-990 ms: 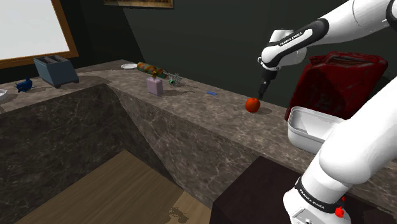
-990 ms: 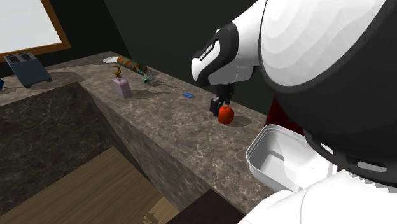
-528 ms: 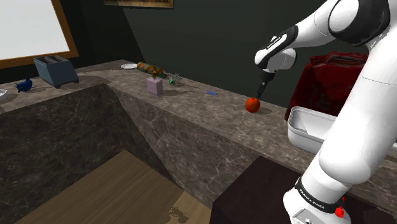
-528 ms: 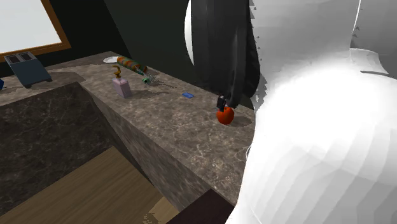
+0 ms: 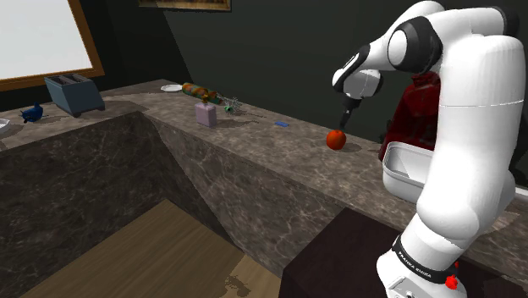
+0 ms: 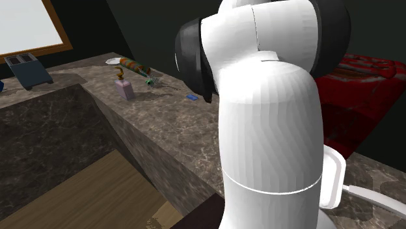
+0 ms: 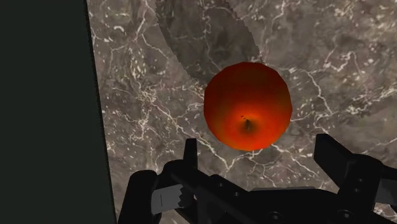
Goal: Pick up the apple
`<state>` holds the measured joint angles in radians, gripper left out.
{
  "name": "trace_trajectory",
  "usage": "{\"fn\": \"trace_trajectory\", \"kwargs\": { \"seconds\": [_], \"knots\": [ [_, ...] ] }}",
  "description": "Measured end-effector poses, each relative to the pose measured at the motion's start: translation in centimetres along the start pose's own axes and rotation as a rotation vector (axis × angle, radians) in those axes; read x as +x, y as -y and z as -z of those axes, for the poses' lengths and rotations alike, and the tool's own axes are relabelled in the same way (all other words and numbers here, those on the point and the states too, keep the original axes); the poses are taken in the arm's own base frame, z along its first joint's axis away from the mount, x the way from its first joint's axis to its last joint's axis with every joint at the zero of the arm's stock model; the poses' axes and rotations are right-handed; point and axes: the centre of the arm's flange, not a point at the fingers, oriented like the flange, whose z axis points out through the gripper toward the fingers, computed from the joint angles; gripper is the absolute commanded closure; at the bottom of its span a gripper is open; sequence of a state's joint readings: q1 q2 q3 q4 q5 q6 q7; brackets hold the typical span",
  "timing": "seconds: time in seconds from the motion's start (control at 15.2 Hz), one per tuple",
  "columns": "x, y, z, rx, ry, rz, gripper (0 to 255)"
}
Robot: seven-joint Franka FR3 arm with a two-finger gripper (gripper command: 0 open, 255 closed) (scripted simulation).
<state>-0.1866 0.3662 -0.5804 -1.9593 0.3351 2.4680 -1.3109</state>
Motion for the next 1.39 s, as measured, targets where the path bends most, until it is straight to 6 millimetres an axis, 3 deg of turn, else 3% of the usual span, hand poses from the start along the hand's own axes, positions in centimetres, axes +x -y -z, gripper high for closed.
{"fn": "trace_trajectory", "kwargs": {
  "seconds": [0.46, 0.53, 1.19, 1.39],
  "knots": [
    [-0.4, 0.5, -3.4, -0.001, -0.002, 0.002, 0],
    [-0.4, 0.5, -3.7, -0.001, -0.003, 0.002, 255],
    [-0.4, 0.5, -3.9, -0.002, -0.003, 0.002, 255],
    [-0.3, 0.3, -2.8, -0.001, -0.003, 0.002, 255]
  ]
}}
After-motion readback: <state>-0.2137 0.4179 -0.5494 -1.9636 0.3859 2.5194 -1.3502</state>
